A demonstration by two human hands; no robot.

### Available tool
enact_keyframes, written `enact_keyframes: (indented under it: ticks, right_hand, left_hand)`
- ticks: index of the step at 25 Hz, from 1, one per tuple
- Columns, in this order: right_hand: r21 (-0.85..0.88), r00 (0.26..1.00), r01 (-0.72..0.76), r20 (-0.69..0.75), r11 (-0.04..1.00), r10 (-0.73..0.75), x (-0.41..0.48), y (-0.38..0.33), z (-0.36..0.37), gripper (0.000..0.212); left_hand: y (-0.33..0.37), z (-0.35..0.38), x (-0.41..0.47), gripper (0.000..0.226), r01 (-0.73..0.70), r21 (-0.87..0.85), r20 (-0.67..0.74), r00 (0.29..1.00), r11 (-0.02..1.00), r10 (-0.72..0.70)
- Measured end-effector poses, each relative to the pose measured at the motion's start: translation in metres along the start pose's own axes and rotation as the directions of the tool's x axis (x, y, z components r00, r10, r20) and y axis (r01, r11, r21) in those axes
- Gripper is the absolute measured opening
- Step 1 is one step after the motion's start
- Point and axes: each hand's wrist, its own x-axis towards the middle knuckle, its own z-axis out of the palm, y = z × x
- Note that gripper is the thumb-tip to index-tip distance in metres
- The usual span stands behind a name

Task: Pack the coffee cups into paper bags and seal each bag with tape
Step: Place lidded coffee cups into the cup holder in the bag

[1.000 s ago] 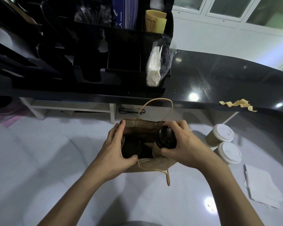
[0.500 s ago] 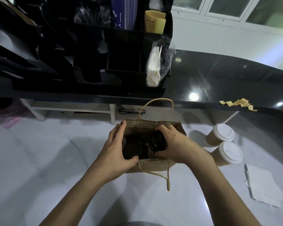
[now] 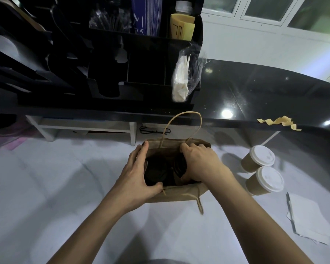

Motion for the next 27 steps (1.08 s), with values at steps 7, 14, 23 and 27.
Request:
enact_keyframes:
  ticks: [7,14,23,27]
  right_hand:
    - [0.013,0.999,0.039,-0.011,0.999,-0.039,-0.002,0.000,0.006,0.085]
    - [-0.048,0.999,0.049,-0.013,0.998,-0.050,-0.001,0.002,0.018,0.076]
    - [-0.138,0.996,0.034,-0.079,0.990,-0.045,0.003,0.003,0.027,0.045]
    - [-0.140,0.995,0.036,-0.085,0.990,-0.048,0.006,0.002,0.030,0.039]
  left_hand:
    - [0.000,0.000,0.000,0.115,0.005,-0.007,-0.005,1.000,1.000,-0.005]
    - [-0.001,0.001,0.000,0.115,0.002,-0.004,-0.002,1.000,1.000,-0.002]
    - [-0.003,0.001,-0.001,0.114,-0.007,-0.014,-0.006,1.000,1.000,0.007]
    - [-0.002,0.000,0.000,0.114,-0.009,-0.008,-0.011,1.000,1.000,0.009]
